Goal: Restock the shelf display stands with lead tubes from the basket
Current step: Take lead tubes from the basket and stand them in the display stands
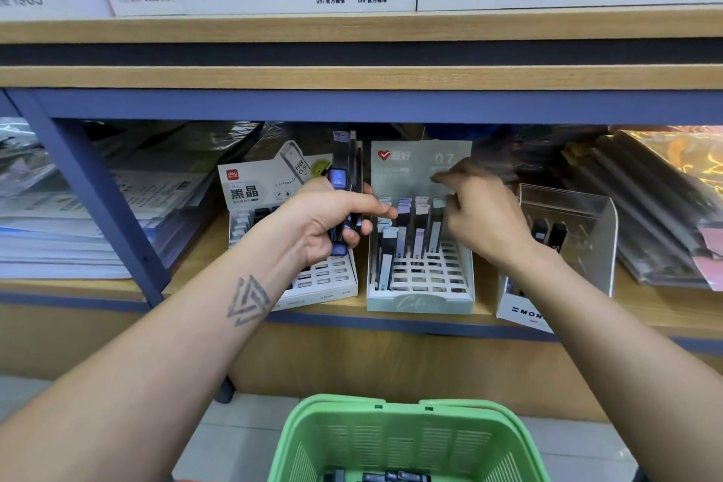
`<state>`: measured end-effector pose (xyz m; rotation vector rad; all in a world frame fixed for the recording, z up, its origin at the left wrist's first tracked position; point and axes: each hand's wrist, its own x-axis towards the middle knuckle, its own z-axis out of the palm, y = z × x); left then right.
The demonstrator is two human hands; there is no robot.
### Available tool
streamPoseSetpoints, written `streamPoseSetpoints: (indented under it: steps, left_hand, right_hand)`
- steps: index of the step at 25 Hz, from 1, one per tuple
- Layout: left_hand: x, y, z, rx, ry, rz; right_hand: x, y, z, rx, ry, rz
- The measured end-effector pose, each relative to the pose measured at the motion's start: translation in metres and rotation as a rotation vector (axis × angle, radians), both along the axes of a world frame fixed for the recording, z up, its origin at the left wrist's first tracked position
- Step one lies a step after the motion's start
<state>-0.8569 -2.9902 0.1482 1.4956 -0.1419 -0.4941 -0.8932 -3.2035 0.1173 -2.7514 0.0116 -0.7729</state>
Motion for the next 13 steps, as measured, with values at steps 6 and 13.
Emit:
streamPoseSetpoints:
  steps: [6,13]
  left_hand:
    - [0.002,0.010,0.000,-0.002,0.005,0.078]
    - [-0.001,0.021,0.003,0.013,-0.006,0.078]
  right_hand:
    - [-0.015,0.035,0.007,0.132,0.151,0.274]
    - [-0.014,0.054,-0.007,0.069,0.121,0.274]
